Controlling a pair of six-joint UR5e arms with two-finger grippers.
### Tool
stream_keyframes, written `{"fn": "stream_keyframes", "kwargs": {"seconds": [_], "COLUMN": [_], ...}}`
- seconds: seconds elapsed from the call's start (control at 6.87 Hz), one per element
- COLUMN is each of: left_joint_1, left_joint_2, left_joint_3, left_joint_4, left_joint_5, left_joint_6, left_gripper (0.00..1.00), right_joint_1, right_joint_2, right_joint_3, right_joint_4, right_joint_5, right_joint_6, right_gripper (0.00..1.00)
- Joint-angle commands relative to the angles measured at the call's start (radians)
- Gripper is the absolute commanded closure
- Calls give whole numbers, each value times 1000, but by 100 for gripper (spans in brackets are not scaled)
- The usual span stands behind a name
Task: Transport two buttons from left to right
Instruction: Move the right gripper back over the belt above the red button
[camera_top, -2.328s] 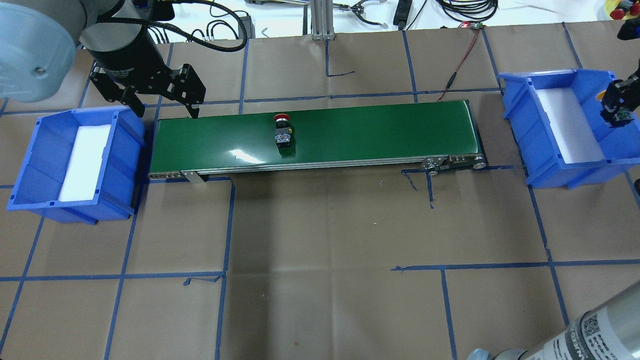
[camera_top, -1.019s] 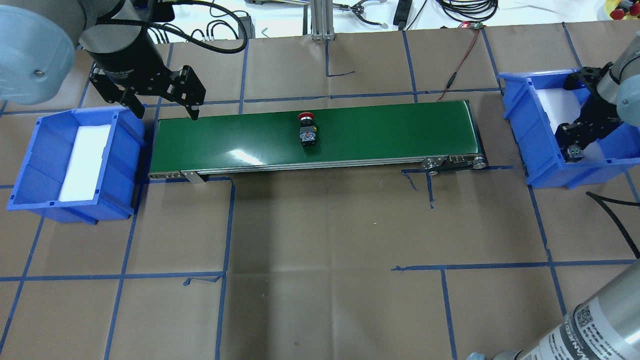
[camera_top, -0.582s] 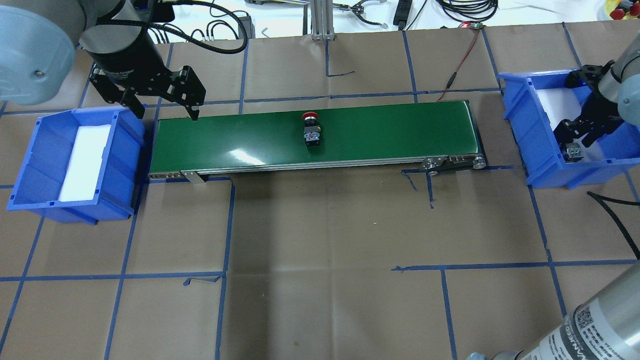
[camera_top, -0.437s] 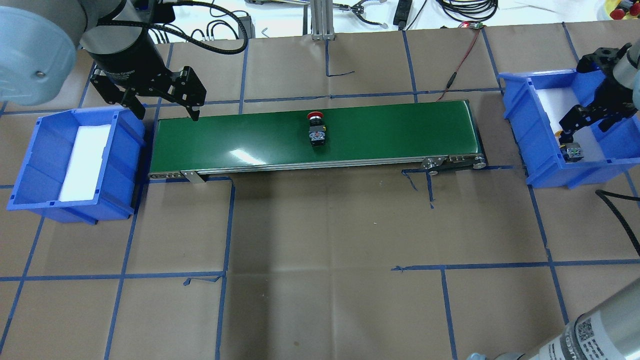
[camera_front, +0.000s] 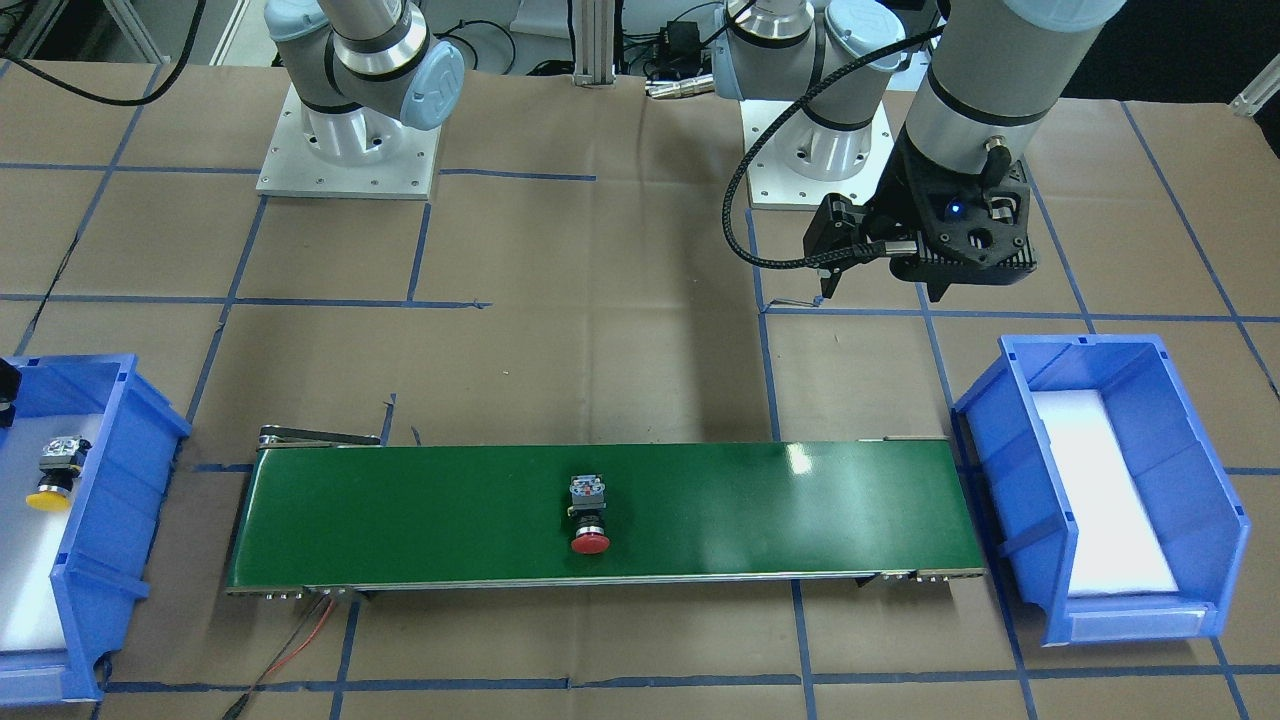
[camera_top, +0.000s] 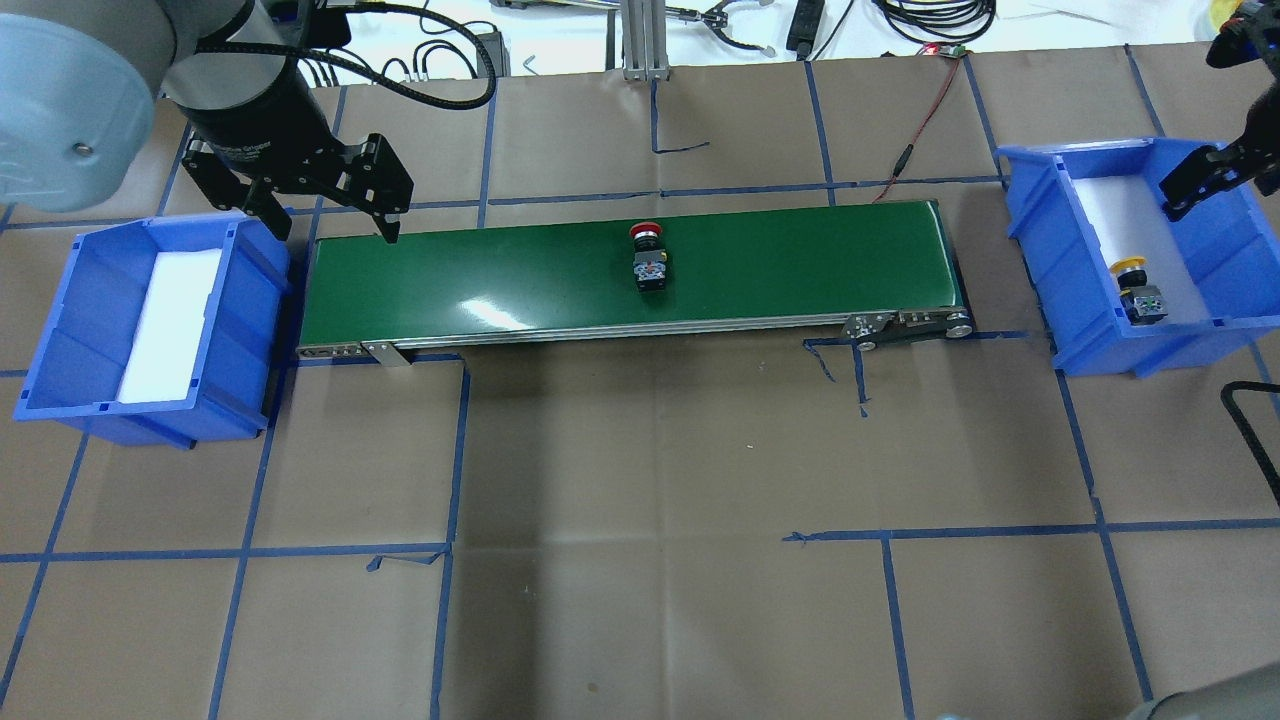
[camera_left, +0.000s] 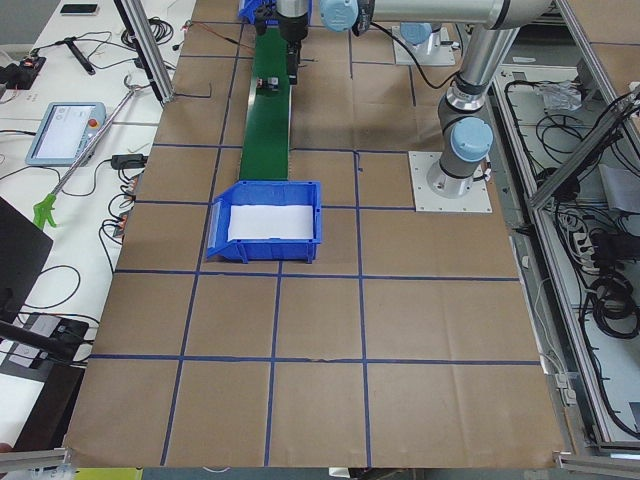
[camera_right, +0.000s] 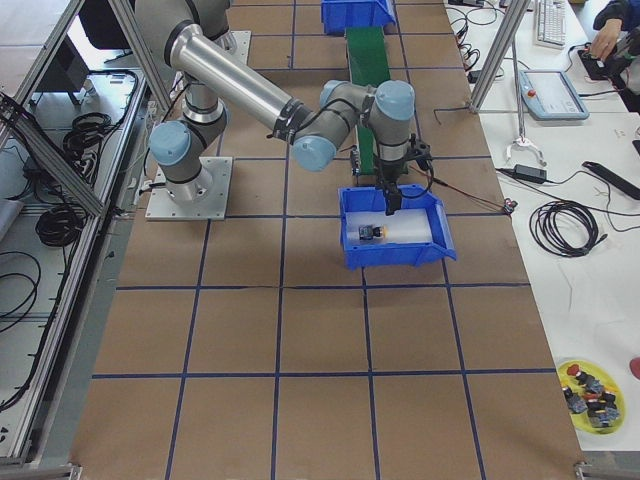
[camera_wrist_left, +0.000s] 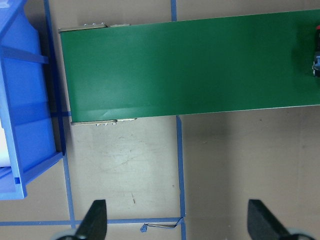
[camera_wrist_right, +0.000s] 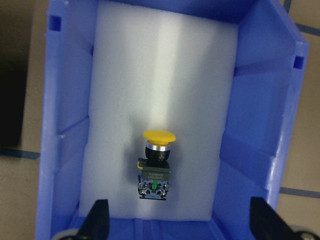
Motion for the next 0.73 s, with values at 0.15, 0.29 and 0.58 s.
{"fn": "stream_keyframes", "kwargs": {"seconds": [0.15,0.29,0.58], "left_joint_1": [-3,-4,-7], "left_joint_2": [1,-2,-6], "left_joint_3": [-1,5,12], "left_joint_4": [0,0,6], "left_joint_5": [2,2,0], "left_joint_6": [-1,-3,-9], "left_gripper": [0,0,0], "right_joint_1": [258,356,473], "right_joint_2": [-97,-131,-136], "right_joint_3": [2,2,8], "right_joint_4": [114,220,258], "right_joint_5": [-9,-7,7], "right_joint_6": [367,584,791], "right_gripper": [0,0,0]}}
